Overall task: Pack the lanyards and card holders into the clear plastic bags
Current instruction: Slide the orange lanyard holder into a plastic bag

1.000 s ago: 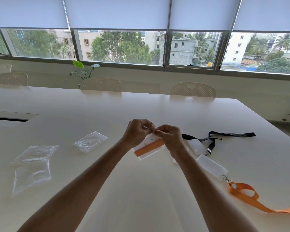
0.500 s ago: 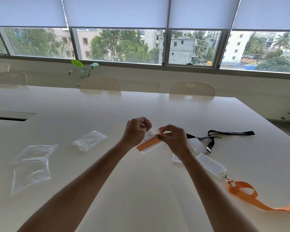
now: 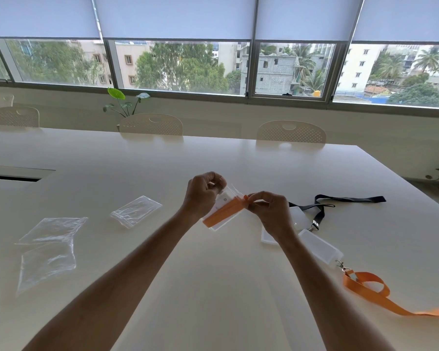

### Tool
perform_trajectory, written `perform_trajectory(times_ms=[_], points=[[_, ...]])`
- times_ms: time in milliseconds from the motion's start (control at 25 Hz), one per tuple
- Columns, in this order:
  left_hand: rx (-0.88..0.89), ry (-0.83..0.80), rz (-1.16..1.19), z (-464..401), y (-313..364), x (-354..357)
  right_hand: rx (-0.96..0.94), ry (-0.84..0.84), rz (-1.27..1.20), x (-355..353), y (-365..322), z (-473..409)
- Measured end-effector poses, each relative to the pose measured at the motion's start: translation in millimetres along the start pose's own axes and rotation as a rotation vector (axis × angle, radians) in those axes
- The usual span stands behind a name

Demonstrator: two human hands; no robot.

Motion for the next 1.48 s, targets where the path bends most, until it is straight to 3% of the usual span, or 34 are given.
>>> perform_trajectory(times_ms=[440, 600, 800, 1120, 1320, 1480], points=[[-0.070, 0.108, 0.032, 8.2, -19.9, -3.6, -0.072, -0.028, 0.117, 11.0, -6.3, -3.2], [-0.026, 0.098, -0.005, 5.9, -18.3, -2.8, 0.003, -0.031, -0.056, 16.1, 10.9, 1.3], [-0.047, 0.096, 0.035, 2.4, -21.5, 3.3, 0.124, -0.194, -0.235, 45.8, 36.4, 9.4], [-0.196, 0.063, 0.248, -4.5, -59.4, 2.9, 0.218, -0.054, -0.264, 51.8, 56.6, -4.1], [-0.211, 0.014, -0.116, -0.7, -115.1, 3.2, 0.241, 0.009, -0.251, 50.8, 60.0, -28.0], [-0.222, -0.205, -0.557, 12.5, -160.7, 21.5, 0.273, 0.048, -0.223, 55.2, 63.8, -53.1]])
Point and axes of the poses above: each hand's wrist, its own z-axis away from the middle knuckle, its own x-axis out of the palm, y = z × x, the point moved 8 cm from there along -z, towards the middle knuckle, and after that the axes turned 5 degrees about -z, right-handed, at the moved point
